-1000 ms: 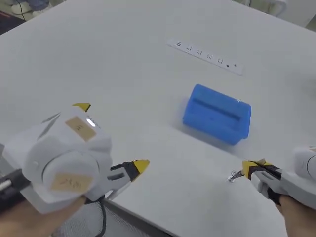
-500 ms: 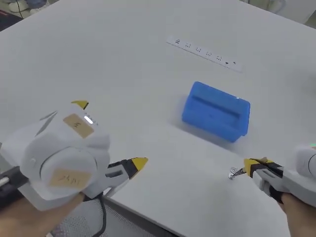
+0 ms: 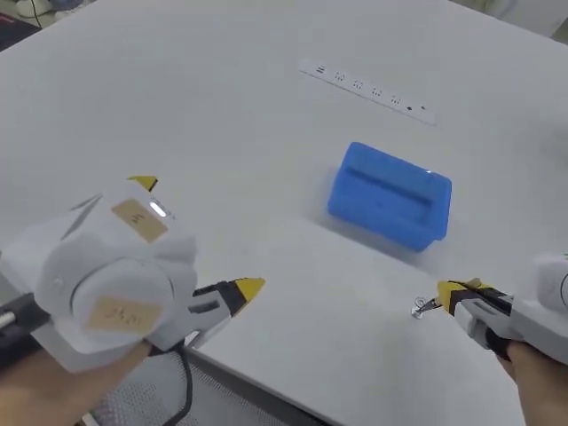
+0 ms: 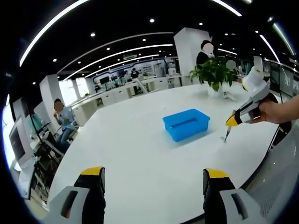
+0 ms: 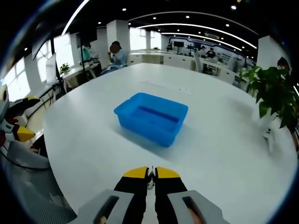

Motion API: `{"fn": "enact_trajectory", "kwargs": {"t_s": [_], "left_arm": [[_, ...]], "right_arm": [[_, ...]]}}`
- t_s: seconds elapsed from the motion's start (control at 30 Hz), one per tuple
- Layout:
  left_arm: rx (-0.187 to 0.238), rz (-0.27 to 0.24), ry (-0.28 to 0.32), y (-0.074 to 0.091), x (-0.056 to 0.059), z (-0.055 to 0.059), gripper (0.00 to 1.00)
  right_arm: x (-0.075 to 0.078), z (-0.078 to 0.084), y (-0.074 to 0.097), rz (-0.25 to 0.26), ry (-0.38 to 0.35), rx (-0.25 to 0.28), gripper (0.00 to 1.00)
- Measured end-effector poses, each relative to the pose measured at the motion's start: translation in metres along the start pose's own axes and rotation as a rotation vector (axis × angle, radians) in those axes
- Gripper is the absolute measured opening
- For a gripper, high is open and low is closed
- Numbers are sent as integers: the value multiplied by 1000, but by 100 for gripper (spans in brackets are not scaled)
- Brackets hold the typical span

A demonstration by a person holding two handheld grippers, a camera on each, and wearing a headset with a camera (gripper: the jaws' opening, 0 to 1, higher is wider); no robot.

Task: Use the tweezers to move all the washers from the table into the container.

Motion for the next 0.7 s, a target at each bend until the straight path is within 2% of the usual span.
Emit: {"fn": "enact_trajectory", "kwargs": {"t_s": [0.13,0.27,0.47,0.7], "left_arm": [[1,1,0,0,1,0,89],[1,0,-5,1,1,0,89],[0,1,-3,1,1,1,89],[6,3,0,1,1,0,89]], "right_arm": [[-1,0,1,0,5,-10,1],[-2,4,1,12,40,-27,1],[-2,7,4,3,26,-4,1],[1,5,3,-19,-15,-14,0]]}}
Point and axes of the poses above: the centre of the closed fingertips' face, and the gripper's own axes: y roughly backward along the fingers, x roughly to its right, z roughly out of its underside, the point moved 5 cm from there along y, roughly backward along the fingers, and after that the axes turned 10 degrees about -x, right-handed, at the moved point
